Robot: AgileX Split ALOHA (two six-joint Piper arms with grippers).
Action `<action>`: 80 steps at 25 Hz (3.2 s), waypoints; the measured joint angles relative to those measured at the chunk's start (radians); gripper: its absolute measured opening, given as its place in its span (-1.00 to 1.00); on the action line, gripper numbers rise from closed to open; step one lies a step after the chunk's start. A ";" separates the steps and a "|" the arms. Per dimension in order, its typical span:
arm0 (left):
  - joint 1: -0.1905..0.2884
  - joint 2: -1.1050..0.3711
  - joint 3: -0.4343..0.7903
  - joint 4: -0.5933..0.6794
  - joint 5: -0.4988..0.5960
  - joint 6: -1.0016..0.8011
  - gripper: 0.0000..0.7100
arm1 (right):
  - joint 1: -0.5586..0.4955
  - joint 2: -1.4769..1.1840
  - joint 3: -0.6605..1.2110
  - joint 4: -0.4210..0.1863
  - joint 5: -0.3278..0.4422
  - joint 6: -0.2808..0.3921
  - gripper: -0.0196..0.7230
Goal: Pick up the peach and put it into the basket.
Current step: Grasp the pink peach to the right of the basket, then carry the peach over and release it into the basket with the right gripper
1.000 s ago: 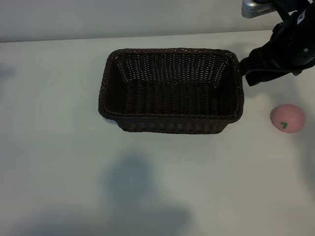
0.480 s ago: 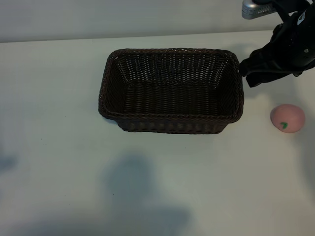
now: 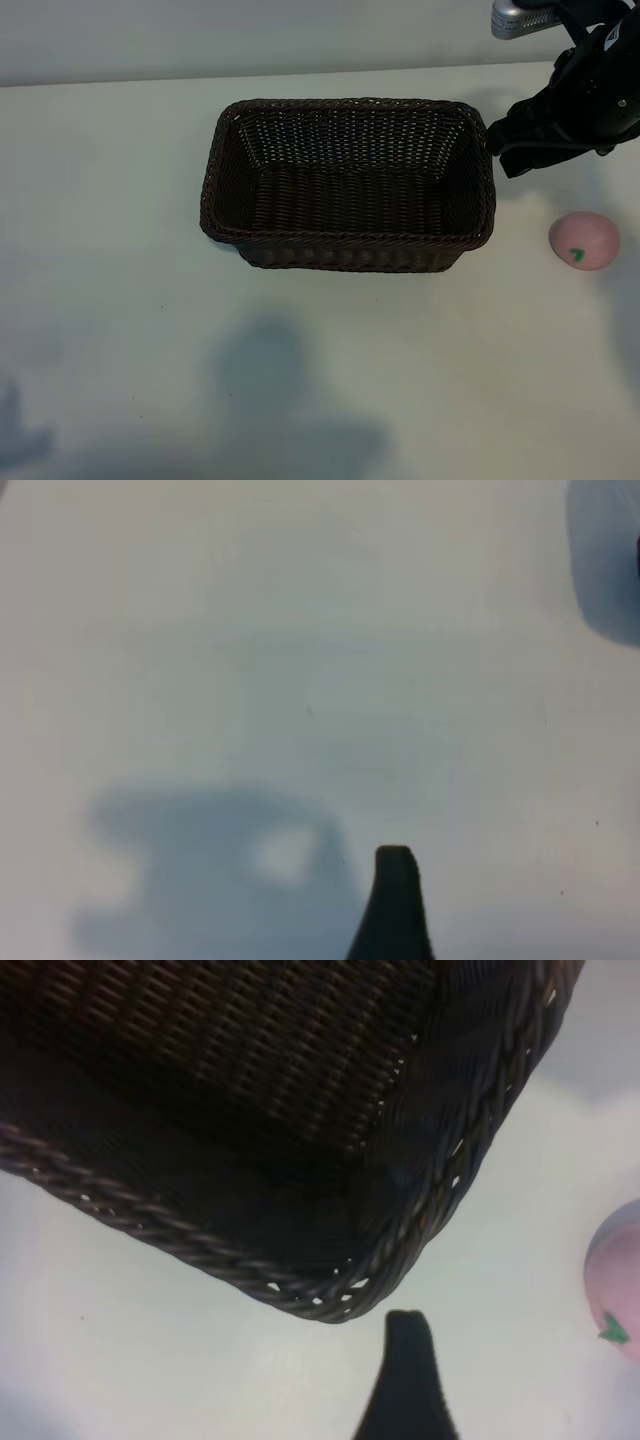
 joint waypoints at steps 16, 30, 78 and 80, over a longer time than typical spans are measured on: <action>0.000 -0.090 0.107 0.000 -0.059 -0.047 0.65 | 0.000 0.000 0.000 -0.004 -0.023 0.007 0.51; -0.051 -0.090 0.107 0.000 -0.064 -0.049 0.29 | -0.023 0.112 -0.001 -0.161 -0.087 0.144 0.51; -0.051 -0.090 0.118 -0.020 -0.048 -0.019 0.27 | -0.214 0.167 0.068 -0.150 -0.111 0.164 -0.83; -0.051 -0.090 0.118 -0.020 -0.048 -0.019 0.27 | -0.214 0.150 -0.018 -0.143 -0.031 0.162 -0.83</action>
